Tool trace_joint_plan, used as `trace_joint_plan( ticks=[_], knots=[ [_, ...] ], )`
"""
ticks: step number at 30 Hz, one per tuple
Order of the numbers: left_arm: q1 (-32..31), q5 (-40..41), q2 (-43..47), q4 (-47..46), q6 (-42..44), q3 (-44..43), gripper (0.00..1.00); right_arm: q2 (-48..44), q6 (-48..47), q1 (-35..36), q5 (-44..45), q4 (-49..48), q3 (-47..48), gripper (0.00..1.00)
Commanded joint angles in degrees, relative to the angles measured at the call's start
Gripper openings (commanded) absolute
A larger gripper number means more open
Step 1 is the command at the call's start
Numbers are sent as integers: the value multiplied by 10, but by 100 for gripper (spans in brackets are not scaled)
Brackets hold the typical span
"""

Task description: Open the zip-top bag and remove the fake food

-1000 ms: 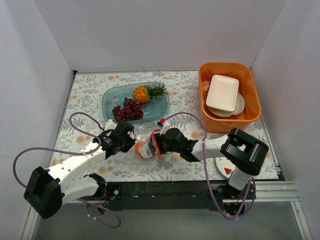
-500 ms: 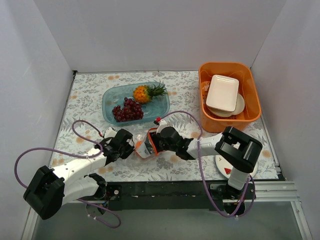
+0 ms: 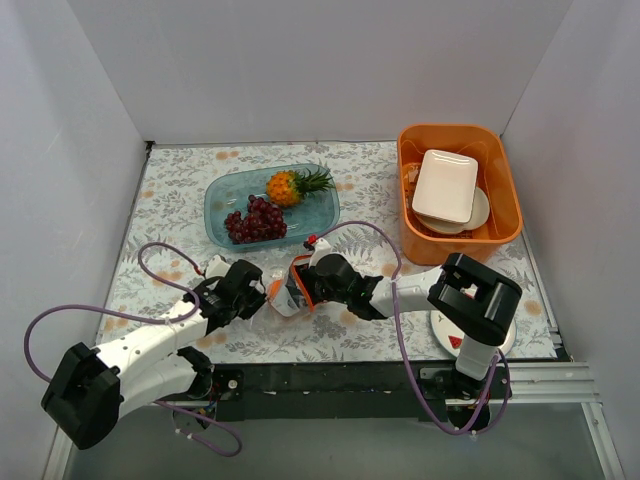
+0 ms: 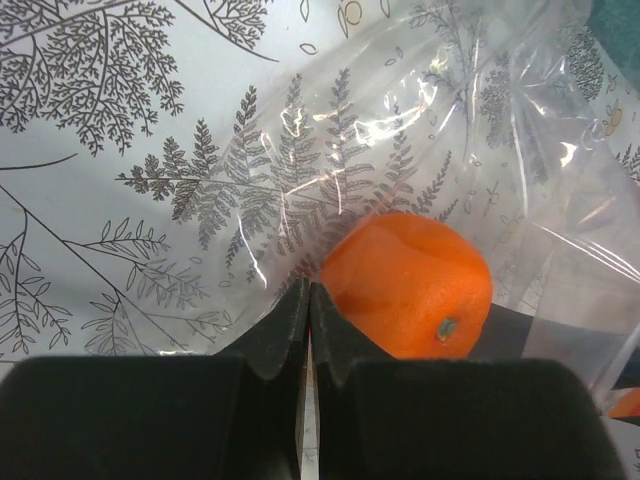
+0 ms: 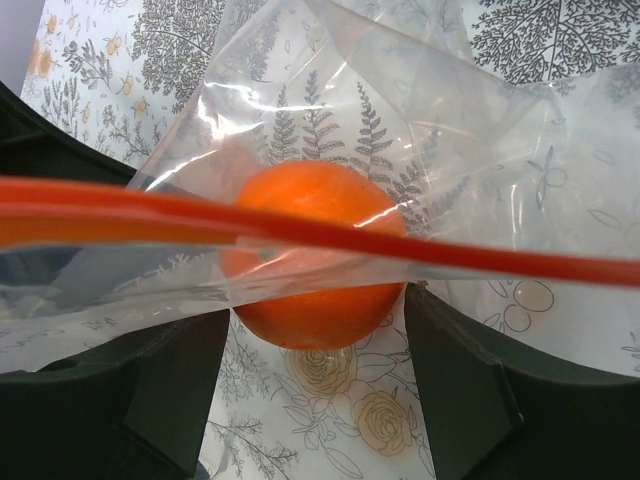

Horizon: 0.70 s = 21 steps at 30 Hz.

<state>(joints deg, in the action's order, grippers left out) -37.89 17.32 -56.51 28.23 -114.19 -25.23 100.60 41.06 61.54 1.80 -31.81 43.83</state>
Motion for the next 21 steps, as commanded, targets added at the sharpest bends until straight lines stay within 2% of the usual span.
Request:
trace_joint_plan(
  ticks=[1,9,21],
  knots=[
    [-3,39,24,48,12,-41,0,-14,-19,2,25,9,18,79],
    [-2,61,18,52,22,-77,0,-31,-20,2,22,4,12,80],
    [4,35,-57,-73,39,-51,0,-7,-34,2,19,17,46,80]
  ],
)
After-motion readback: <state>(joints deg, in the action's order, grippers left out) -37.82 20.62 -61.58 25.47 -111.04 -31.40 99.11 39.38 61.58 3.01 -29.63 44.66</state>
